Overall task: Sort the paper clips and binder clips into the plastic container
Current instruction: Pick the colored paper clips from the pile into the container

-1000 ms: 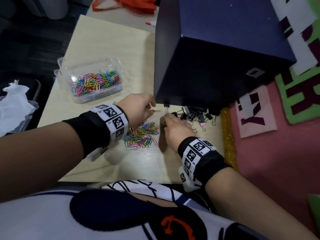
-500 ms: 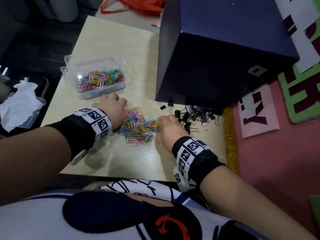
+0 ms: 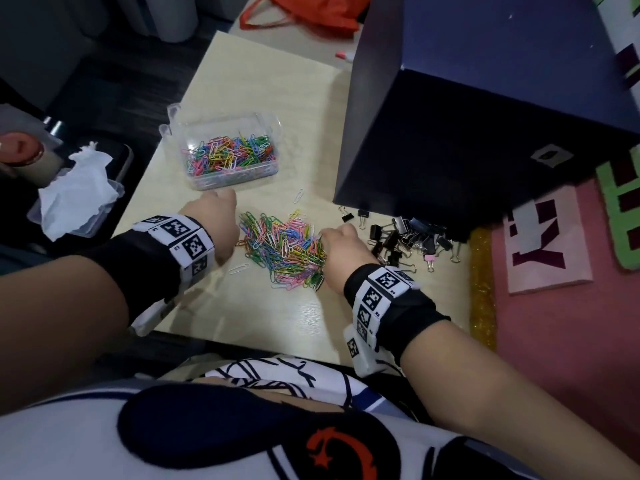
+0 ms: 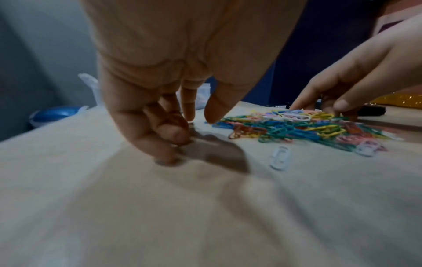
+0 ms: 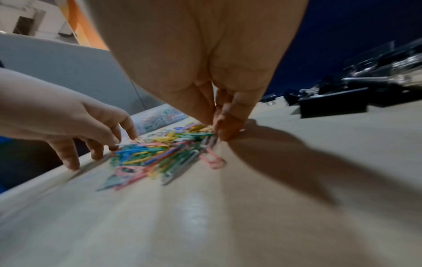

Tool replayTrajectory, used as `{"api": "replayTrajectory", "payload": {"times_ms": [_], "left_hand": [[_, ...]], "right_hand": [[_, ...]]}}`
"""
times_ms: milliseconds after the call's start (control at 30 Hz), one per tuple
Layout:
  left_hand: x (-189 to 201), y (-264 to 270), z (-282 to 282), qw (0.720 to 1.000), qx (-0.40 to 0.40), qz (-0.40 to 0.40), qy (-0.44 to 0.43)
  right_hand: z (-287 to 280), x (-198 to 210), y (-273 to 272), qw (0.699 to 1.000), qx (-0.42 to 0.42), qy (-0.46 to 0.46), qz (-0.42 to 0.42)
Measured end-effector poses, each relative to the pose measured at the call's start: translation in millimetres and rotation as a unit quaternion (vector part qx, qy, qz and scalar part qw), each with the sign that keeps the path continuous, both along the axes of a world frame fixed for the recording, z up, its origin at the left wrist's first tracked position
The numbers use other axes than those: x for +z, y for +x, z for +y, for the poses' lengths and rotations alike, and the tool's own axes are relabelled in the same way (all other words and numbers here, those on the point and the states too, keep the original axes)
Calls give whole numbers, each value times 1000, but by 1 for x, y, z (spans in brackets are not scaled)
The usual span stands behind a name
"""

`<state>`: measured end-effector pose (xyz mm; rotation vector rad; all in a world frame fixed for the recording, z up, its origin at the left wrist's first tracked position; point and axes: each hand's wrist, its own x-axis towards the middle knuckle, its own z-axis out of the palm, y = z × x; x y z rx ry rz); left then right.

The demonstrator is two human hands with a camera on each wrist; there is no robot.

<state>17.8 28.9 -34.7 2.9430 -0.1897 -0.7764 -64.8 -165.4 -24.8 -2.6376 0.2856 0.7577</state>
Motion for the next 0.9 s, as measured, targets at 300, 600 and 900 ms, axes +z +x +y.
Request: {"api": "replayTrajectory", "payload": {"times_ms": [300,600,900], "left_hand": [[-4,-20,-15,994,-30,49,-92],[4,-13,-3,996,-29,48,-63],[9,-2,11,991,-50,42,-116]], "right_hand": [[0,-16,6,992,25,-105,66],[5,-7,27,999,-37,-32,5],[26,-8,68,998,25,9,-53]]}}
